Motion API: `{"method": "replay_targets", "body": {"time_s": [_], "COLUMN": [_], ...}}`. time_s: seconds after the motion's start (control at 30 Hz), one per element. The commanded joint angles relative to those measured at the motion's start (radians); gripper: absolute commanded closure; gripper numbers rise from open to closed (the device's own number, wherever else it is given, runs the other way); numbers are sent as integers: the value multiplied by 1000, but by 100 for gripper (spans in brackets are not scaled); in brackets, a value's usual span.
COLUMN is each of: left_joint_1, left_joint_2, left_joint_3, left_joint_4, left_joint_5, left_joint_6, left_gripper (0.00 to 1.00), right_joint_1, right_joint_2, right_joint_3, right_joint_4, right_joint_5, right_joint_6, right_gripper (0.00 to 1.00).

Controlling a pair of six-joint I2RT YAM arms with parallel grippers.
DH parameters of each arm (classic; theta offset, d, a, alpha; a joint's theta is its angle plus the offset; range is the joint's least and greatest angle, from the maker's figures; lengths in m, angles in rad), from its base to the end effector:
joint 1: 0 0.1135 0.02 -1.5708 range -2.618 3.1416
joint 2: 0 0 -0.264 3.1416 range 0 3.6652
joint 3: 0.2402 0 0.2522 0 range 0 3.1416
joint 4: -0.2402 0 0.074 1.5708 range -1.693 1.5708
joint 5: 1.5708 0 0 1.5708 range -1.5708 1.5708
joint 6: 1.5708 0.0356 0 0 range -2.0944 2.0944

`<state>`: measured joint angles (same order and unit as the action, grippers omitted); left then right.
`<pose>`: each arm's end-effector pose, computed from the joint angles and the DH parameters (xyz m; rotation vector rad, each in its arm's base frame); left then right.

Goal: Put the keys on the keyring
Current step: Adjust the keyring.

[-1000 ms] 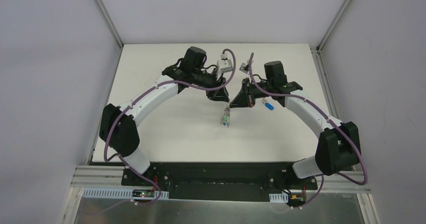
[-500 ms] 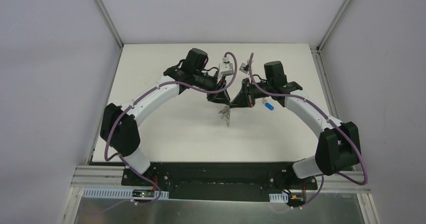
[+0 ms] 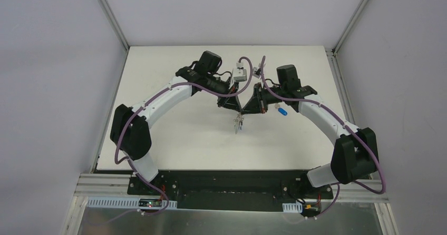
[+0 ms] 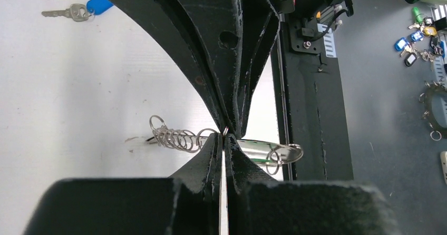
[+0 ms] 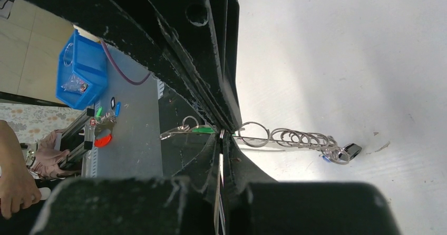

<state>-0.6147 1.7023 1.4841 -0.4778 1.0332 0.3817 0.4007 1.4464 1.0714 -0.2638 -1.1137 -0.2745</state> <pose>0.2908 -0.2427 0.3216 1.4768 1.5605 -1.2845 0.2722 0.1500 0.2881 -1.2305 1.6492 1.2823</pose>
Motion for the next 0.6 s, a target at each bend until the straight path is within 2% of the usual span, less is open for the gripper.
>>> {"method": "replay_targets", "body": {"time_s": [0.0, 0.1, 0.13, 0.23, 0.3, 0.47, 0.57], "left_joint_1": [-16, -5, 3, 34, 48, 62, 70], "left_joint_2": [21, 23, 17, -20, -39, -20, 8], "left_joint_3": [50, 39, 18, -100, -177, -268, -298], "left_joint_4": [-7, 61, 122, 470, 710, 1092, 1283], "left_joint_5": [57, 54, 55, 62, 61, 47, 20], "left_joint_6": [17, -81, -146, -427, -626, -997, -1159], "left_gripper": [100, 100, 100, 100, 100, 100, 100], "right_joint_1": [14, 13, 12, -9, -38, -93, -109], "right_joint_2": [-18, -30, -37, -57, -66, -79, -85], "right_joint_3": [29, 26, 23, 5, -9, -32, -34], "right_joint_4": [35, 44, 50, 97, 147, 233, 256], "right_joint_5": [-40, 8, 33, 70, 74, 57, 45], "right_joint_6": [-9, 12, 25, 88, 143, 239, 269], "right_gripper": [100, 99, 95, 82, 78, 75, 75]}}
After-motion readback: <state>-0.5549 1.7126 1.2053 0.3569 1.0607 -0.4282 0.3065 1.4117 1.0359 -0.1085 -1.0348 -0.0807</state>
